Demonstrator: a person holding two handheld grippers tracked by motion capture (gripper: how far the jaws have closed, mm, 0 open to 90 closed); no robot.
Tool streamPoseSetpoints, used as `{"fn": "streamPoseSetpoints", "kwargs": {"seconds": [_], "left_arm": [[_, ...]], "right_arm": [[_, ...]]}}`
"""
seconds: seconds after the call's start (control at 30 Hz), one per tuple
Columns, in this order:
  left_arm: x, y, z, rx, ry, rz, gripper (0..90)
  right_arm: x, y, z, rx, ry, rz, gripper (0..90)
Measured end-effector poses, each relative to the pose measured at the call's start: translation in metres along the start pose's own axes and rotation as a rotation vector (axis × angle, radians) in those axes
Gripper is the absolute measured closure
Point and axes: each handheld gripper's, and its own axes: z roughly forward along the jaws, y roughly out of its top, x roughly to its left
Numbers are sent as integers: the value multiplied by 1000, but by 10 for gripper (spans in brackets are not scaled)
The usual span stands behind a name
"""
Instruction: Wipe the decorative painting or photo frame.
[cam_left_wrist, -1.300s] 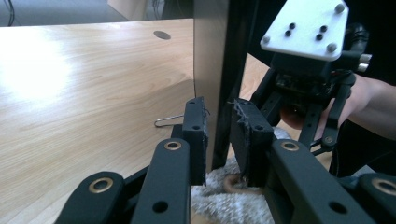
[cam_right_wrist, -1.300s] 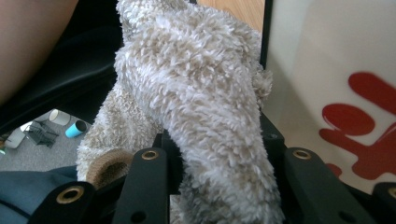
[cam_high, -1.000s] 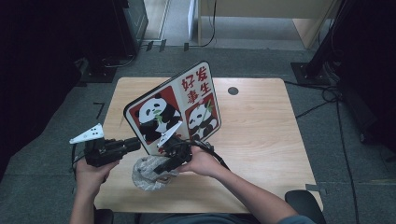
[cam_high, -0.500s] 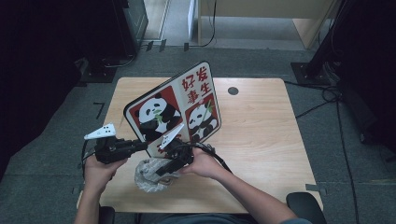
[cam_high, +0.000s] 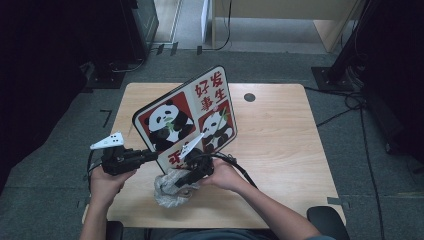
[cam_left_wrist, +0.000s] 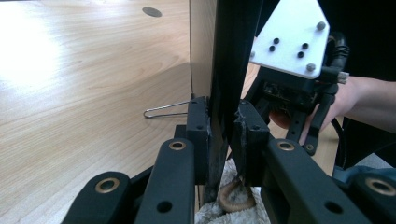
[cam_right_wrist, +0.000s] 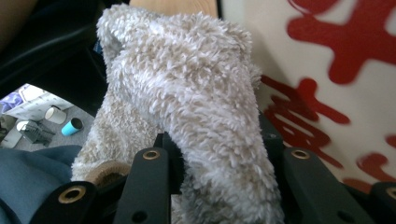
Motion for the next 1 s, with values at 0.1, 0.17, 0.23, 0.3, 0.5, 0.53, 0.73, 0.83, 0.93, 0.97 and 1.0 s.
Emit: {"fn": "streamPoseSetpoints", "kwargs": {"seconds": [0.1, 0.17, 0.23, 0.3, 0.5, 0.53, 0.73, 0.83, 0.93, 0.97, 1.0], "left_arm": [[0, 0, 0, -1, -2, 0, 787], [0, 0, 0, 1, -1, 2, 787], [0, 0, 0, 1, -2, 3, 787], [0, 0, 0, 0, -4, 2, 787], [0, 0, 0, 0, -8, 1, 787], [0, 0, 0, -1, -9, 0, 787], [1, -1, 0, -3, -13, 0, 786], [1, -1, 0, -4, -13, 1, 785], [1, -1, 0, -5, -14, 0, 784], [1, -1, 0, -6, -16, -3, 784], [1, -1, 0, -6, -16, -3, 783]], "right_arm": [[-3, -3, -2, 3, -9, 6, 667], [-5, -4, -4, 9, -11, 14, 667], [-7, -5, -6, 11, -20, 10, 667], [-8, -6, -8, 11, -26, 2, 668], [-14, -11, -15, 16, -42, 13, 671], [-16, -12, -16, 17, -45, 21, 671], [-25, -21, -26, 22, -68, 65, 671], [-31, -24, -31, 15, -76, 67, 671], [-34, -27, -34, 13, -75, 70, 671], [-33, -27, -35, 14, -75, 68, 671], [-33, -27, -36, 16, -73, 63, 673]]}}
